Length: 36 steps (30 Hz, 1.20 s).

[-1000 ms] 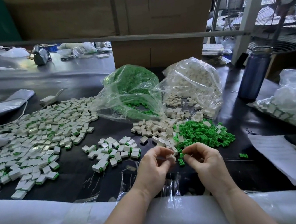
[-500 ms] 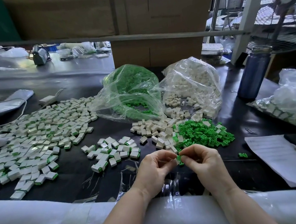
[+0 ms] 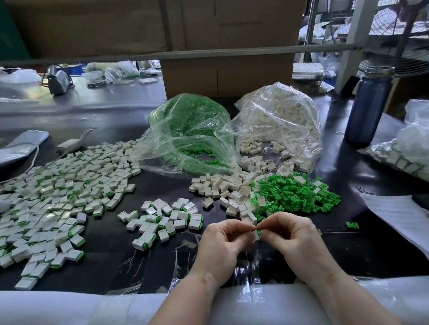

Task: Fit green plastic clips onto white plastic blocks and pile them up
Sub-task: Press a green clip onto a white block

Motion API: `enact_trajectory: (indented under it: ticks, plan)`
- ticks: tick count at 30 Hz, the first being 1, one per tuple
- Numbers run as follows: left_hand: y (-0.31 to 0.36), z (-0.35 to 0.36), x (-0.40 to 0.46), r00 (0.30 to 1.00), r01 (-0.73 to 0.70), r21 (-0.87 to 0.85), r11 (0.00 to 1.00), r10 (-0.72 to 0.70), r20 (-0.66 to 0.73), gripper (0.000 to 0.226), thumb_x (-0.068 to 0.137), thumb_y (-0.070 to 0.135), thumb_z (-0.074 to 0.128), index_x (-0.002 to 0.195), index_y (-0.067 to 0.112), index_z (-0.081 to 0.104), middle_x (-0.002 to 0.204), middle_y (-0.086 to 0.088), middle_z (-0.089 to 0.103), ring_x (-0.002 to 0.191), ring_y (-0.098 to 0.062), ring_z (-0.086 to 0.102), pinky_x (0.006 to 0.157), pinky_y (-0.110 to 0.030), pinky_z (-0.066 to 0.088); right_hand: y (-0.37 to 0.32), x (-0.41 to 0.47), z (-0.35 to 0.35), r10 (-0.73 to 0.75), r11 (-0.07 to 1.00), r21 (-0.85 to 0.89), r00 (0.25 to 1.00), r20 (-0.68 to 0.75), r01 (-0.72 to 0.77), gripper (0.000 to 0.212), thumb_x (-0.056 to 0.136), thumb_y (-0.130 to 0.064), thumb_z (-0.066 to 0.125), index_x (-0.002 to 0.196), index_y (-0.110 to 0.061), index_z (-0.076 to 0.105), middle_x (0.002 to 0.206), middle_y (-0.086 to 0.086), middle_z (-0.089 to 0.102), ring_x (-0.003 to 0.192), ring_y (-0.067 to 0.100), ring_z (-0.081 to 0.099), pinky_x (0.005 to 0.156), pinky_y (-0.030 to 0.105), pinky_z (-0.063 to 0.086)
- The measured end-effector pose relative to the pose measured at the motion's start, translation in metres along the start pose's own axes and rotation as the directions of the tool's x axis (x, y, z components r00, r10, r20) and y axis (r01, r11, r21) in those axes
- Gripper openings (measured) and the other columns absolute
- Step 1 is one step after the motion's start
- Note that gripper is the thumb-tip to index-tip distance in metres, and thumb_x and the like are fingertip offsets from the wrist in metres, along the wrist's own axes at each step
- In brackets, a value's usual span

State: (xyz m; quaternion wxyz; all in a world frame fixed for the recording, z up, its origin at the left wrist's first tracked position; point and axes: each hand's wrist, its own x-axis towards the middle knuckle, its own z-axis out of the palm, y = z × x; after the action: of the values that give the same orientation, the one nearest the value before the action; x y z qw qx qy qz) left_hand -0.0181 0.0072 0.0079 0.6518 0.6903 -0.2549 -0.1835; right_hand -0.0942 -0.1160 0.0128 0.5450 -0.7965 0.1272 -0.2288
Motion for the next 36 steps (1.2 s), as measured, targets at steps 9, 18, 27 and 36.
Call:
enact_trajectory:
  ticks: [9, 18, 27, 36]
  plan:
    - [-0.0002, 0.0010, -0.0012, 0.999, -0.005, 0.104, 0.995, 0.000, 0.052, 0.017, 0.083, -0.002, 0.064, 0.078, 0.013, 0.070, 0.066, 0.004, 0.063, 0.056, 0.002, 0.055, 0.066, -0.014, 0.049, 0.0017, -0.0007, -0.0023, 0.050, 0.999, 0.011, 0.998, 0.029, -0.051, 0.023, 0.072, 0.010, 0.069, 0.071, -0.012, 0.062, 0.065, 0.005, 0.064, 0.062, 0.011, 0.057, 0.061, 0.023, 0.049]
    - [-0.0053, 0.0008, -0.0009, 0.995, -0.042, 0.236, 0.971, 0.021, 0.093, 0.030, 0.080, 0.001, 0.068, 0.070, 0.029, 0.067, 0.068, 0.008, 0.064, 0.066, -0.007, 0.059, 0.073, -0.023, 0.051, -0.0003, -0.0020, -0.0042, 0.060, 0.998, -0.029, 0.995, 0.083, -0.058, 0.026, 0.070, 0.011, 0.069, 0.065, -0.014, 0.061, 0.062, 0.005, 0.063, 0.060, 0.014, 0.056, 0.061, 0.031, 0.050]
    - [-0.0072, 0.0023, 0.0016, 0.996, -0.082, 0.275, 0.958, 0.070, 0.053, 0.021, 0.076, 0.008, 0.075, 0.093, 0.020, 0.069, 0.093, -0.004, 0.070, 0.087, -0.016, 0.066, 0.083, -0.026, 0.053, 0.0038, 0.0028, -0.0040, 0.120, 0.986, 0.116, 0.993, 0.010, -0.121, 0.014, 0.076, 0.005, 0.069, 0.070, -0.008, 0.066, 0.058, 0.001, 0.065, 0.053, 0.007, 0.058, 0.051, 0.017, 0.046]
    - [-0.0094, 0.0009, 0.0035, 0.997, -0.048, 0.159, 0.986, 0.038, 0.061, 0.009, 0.089, 0.015, 0.061, 0.085, 0.021, 0.067, 0.078, 0.003, 0.069, 0.074, -0.008, 0.064, 0.076, -0.024, 0.052, 0.0033, 0.0003, -0.0046, 0.118, 0.979, 0.167, 0.993, 0.010, -0.118, 0.013, 0.081, 0.000, 0.067, 0.071, -0.009, 0.070, 0.058, 0.002, 0.068, 0.053, 0.006, 0.061, 0.050, 0.016, 0.047]
